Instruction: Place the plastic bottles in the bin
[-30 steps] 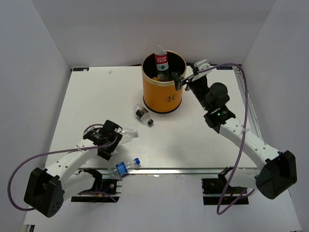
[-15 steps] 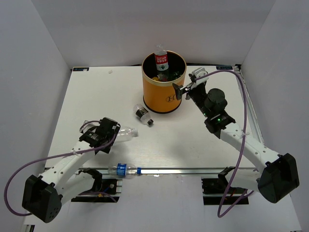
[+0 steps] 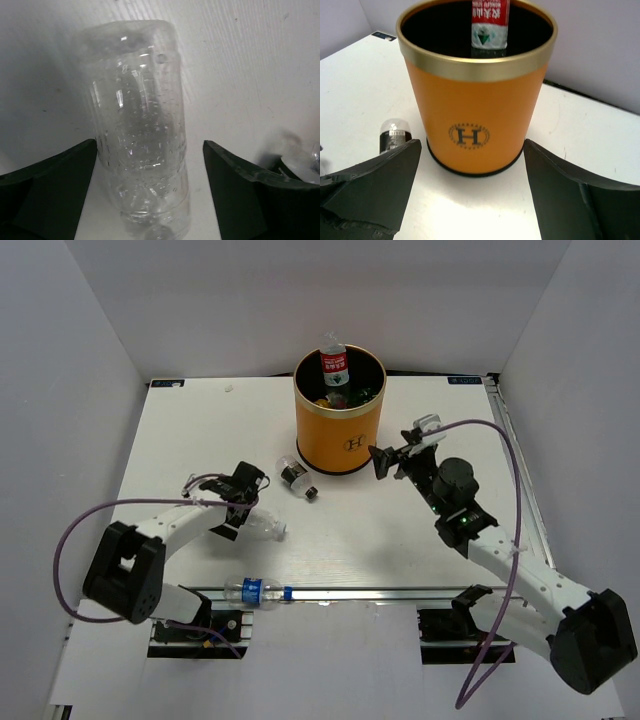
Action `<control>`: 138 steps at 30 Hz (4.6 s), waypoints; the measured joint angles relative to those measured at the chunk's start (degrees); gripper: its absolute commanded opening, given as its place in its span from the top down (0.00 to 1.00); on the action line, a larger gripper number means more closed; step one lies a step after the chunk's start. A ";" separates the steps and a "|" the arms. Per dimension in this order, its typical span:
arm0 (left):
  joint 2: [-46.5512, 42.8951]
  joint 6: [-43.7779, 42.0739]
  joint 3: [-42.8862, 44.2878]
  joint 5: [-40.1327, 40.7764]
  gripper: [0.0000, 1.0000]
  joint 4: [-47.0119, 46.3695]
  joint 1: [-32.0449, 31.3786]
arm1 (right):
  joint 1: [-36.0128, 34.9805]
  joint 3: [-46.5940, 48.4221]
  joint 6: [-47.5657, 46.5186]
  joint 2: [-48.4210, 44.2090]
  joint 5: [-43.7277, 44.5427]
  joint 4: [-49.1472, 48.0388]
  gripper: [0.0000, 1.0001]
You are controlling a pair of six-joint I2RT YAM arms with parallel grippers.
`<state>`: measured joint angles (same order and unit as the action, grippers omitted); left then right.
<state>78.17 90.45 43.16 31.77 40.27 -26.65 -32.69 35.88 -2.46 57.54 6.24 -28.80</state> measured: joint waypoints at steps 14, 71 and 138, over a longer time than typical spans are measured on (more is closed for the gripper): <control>-2.86 -15.72 21.79 2.58 0.79 -7.02 0.31 | 0.11 -12.37 7.65 -28.02 19.52 8.74 0.10; -19.74 -48.15 7.15 -7.96 0.02 -18.16 12.94 | -44.28 39.93 -28.50 54.07 -30.10 31.85 0.11; 7.17 -43.15 5.14 -42.21 0.02 -33.29 11.52 | -2.21 -5.01 -3.85 -14.60 17.18 -2.75 0.11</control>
<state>85.34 47.31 48.29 -10.44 6.98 -15.14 -34.89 30.87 -6.31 42.94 23.42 -31.55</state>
